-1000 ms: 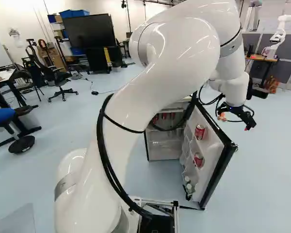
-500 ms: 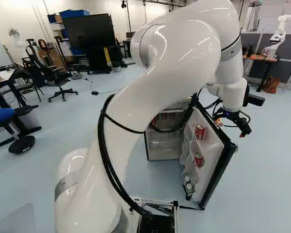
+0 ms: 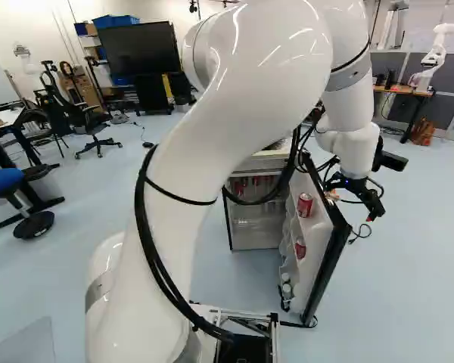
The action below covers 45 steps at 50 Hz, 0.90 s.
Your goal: Grab a drink from the fridge
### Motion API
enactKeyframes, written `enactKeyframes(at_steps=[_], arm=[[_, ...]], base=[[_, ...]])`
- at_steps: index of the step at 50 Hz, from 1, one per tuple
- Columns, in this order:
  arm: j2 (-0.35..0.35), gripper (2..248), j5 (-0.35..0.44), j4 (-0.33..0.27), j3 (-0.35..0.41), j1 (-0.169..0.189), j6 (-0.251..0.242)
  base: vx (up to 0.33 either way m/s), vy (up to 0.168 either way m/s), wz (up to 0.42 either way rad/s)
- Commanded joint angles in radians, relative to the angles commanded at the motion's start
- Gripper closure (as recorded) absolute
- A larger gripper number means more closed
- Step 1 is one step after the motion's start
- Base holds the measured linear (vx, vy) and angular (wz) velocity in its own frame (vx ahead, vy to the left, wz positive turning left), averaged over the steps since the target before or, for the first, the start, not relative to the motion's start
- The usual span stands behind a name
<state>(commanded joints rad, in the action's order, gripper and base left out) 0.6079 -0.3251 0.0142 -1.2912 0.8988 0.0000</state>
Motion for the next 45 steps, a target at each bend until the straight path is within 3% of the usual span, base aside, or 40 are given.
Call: enactKeyframes(at_steps=[17, 45], arm=[[-0.065, 3, 0.001, -0.004, 0.095, -0.014, 0.0], [-0.17, 3, 0.03, -0.075, 0.244, -0.045, 0.0]], base=[[0.0, 0.0, 0.0], [0.0, 0.0, 0.0]])
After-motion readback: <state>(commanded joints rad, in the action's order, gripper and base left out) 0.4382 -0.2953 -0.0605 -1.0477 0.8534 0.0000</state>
